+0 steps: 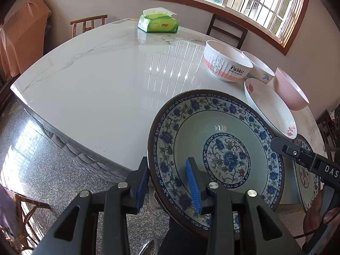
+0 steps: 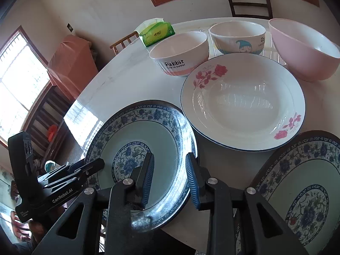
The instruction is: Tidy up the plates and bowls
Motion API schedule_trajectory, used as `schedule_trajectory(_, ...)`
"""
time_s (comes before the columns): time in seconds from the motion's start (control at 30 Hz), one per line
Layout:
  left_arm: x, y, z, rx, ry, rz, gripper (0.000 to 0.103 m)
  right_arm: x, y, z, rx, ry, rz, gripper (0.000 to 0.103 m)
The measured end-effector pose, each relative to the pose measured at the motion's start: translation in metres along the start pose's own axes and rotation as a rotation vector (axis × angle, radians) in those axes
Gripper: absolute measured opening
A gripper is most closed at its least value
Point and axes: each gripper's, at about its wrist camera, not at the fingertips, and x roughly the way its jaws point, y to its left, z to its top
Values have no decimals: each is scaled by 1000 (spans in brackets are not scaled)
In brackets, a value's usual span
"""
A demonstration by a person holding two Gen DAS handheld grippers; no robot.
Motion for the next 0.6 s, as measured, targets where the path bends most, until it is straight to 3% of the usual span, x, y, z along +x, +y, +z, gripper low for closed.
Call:
schedule_trajectory(0.13,0,2,1,-7,6,-5,35,-10,3,-1,-4,-19,-9,32)
schedule_trajectory(0.23,0,2,1,-8,6,-4,35,-18,4,-4,-23,-36,-87,37)
schedule_trajectory(0.33,0,0,1,-4,6,-3,35,-9,-5,-3,-2,4,-114,38)
schedule_trajectory(0.5,1,-2,1,5,2,-5,35,11,-21,-3,77,71,-16,37)
schedule_trajectory(0.53,1,-2,1,7,0,-5,35,14,-22,-3,80,78,-8,35)
schedule_trajectory(0.6,1,-1,1,7,-12,4,35,15,-19,-3,51,69,-50,20)
